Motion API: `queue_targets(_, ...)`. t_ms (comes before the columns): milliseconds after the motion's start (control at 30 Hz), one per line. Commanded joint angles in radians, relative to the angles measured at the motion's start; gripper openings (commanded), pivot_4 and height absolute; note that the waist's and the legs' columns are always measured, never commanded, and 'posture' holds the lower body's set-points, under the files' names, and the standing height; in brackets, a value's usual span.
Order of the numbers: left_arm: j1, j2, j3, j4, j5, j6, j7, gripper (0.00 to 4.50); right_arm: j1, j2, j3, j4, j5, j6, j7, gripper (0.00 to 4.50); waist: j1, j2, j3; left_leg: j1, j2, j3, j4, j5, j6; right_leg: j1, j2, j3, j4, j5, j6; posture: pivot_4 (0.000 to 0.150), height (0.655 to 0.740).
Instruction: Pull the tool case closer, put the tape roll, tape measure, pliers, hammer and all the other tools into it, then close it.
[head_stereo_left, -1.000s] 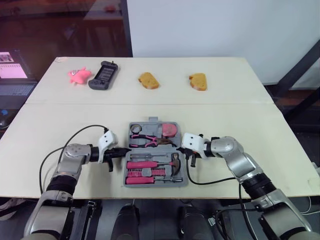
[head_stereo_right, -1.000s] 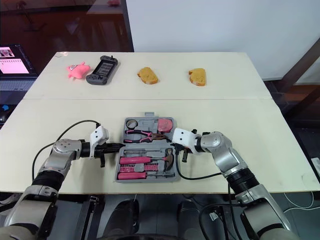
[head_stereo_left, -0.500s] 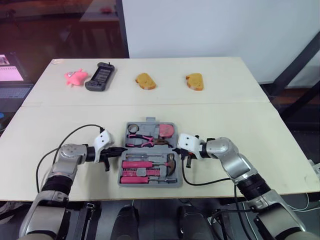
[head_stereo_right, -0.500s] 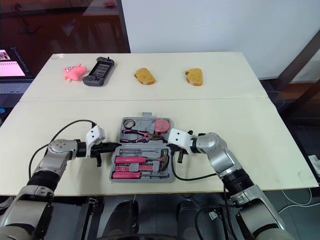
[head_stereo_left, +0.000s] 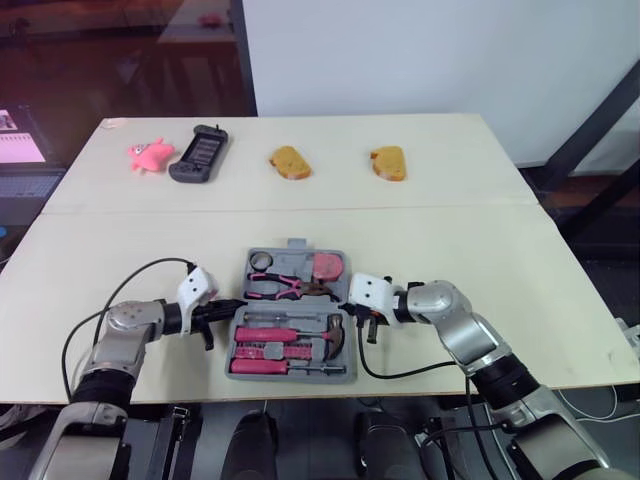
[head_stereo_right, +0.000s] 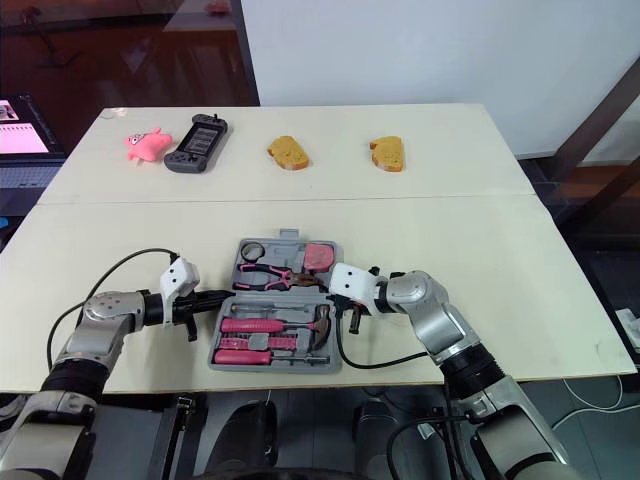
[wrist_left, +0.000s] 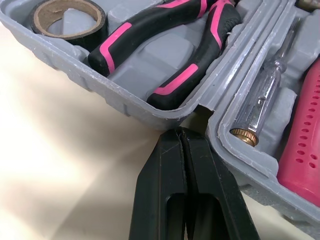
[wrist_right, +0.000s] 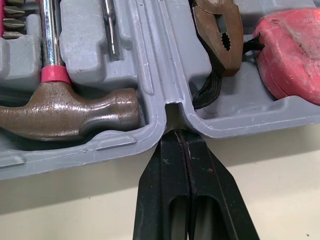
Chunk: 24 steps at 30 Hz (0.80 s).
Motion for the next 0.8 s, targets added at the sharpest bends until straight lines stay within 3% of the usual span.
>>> queue_targets(33,0.06,-0.013,-0.042,-0.077,-0.019,0.052,-0.032,0.06,-0.001,0.02,0.022,-0.039,0.027,-0.016,0.012,0.0,0.001,0.0,0.0,0.0,0.0,0.0,0.0,0.0,0.0,0.0,0.0,0.0,0.0,0.0,0.0,0.15,0.7207)
queue_targets(800,0.123,-0.016,-0.065,-0.18,-0.024,0.099,-0.015,0.06,0.066,-0.004,0.028,-0.134,0.038,0.052,0.033,0.0,0.007,0.0,0.0,0.0,0.0,0.0,0.0,0.0,0.0,0.001,0.0,0.0,-0.001,0.0,0.0,0.15,0.7207)
